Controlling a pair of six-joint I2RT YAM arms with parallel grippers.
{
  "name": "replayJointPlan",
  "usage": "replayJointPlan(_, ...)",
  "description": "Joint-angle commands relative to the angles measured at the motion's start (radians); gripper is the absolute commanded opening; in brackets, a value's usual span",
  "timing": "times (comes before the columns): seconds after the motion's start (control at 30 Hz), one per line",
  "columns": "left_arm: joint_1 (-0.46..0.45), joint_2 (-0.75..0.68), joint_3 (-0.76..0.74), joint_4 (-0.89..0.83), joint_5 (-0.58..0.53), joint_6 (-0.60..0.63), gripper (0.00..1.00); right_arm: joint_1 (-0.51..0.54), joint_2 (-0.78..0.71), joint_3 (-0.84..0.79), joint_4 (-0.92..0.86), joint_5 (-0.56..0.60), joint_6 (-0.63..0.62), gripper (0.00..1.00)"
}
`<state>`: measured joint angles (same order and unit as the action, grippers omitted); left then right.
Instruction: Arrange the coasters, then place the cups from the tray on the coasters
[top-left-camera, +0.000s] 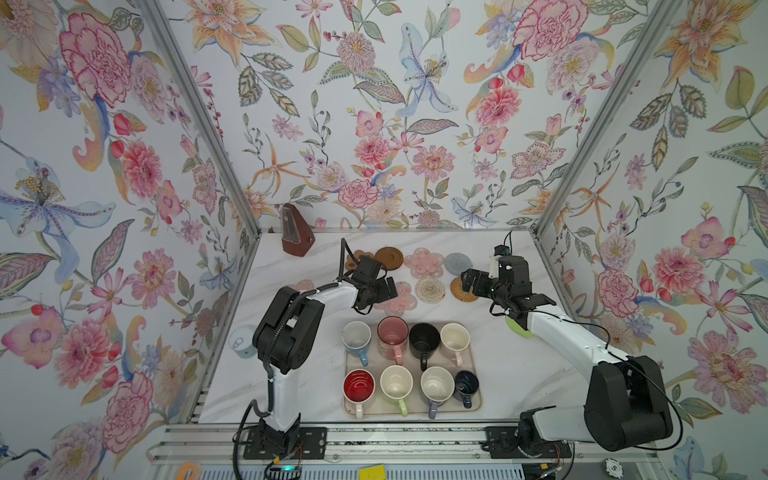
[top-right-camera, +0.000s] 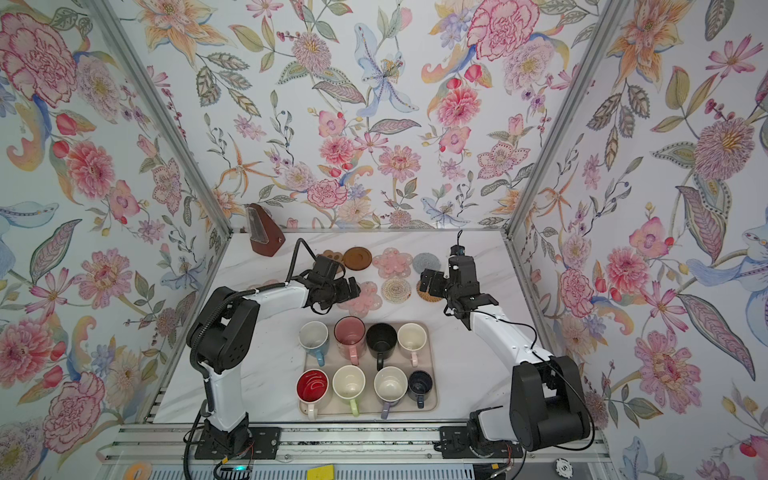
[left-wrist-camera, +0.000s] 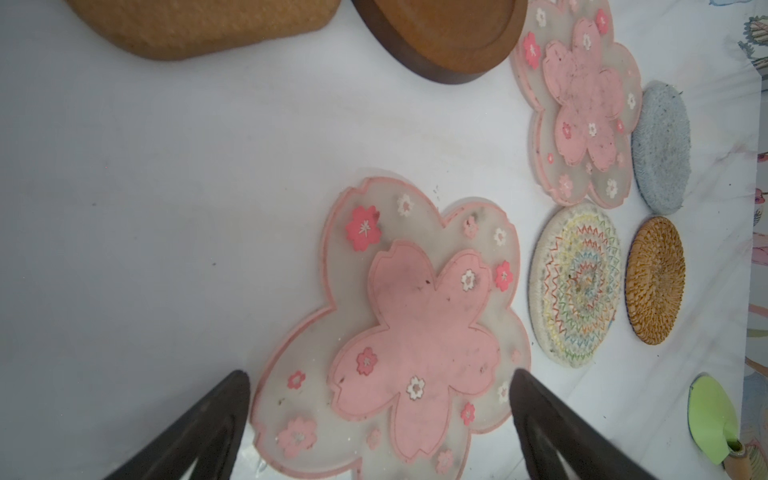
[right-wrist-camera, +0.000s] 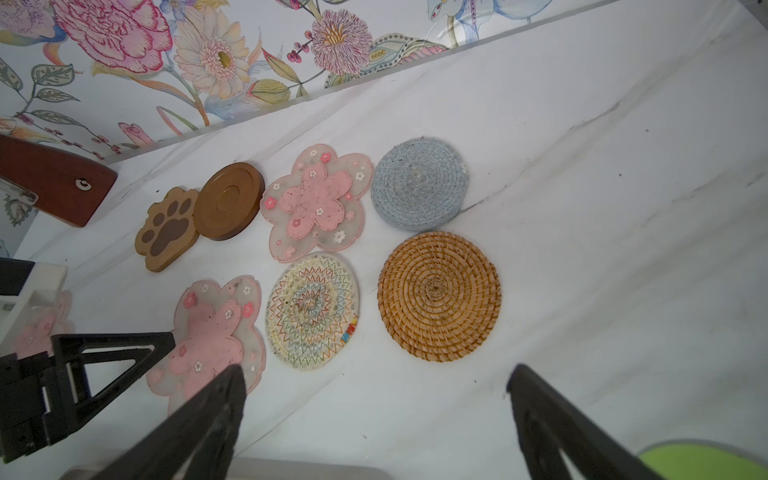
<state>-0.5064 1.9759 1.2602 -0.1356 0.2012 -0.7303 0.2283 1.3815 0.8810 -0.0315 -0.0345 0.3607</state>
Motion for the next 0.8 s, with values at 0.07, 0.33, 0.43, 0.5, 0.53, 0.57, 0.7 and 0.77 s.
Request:
replayJointPlan(0.07,-0.003,-0.060,0.039,-0.043,-0.090,0.043,0.99,-0.006,-0.021,-0.011,0.007,0.000,0.011,0.99)
replayJointPlan(0.33,0.097,-0.288,-0.019,-0.065,-0.228,0.138,0.99,-0.005,-0.015,-0.001,0.008,0.000,0.012,0.99)
replayJointPlan(0.43,0.165,-0.367,-0.096,-0.064,-0.264,0.155,0.99,-0.005,-0.010,0.004,0.014,-0.004,0.018,0.99)
replayJointPlan(0.5,0.213,-0.401,-0.139,-0.079,-0.274,0.166,0.99,-0.004,-0.003,0.011,0.015,-0.010,0.024,0.99)
replayJointPlan(0.53,0.238,-0.404,-0.163,-0.090,-0.288,0.171,0.99,-0.005,0.001,0.018,0.012,-0.016,0.027,0.99)
replayJointPlan(0.57,0.262,-0.439,-0.184,-0.101,-0.298,0.179,0.99,-0.004,0.005,0.020,0.013,-0.019,0.029,0.99)
replayJointPlan(0.7,0.358,-0.456,-0.252,-0.124,-0.310,0.213,0.99,-0.003,0.013,0.029,0.012,-0.027,0.047,0.99)
replayJointPlan(0.77,0.408,-0.446,-0.267,-0.127,-0.297,0.238,0.99,0.000,0.016,0.035,0.010,-0.030,0.052,0.99)
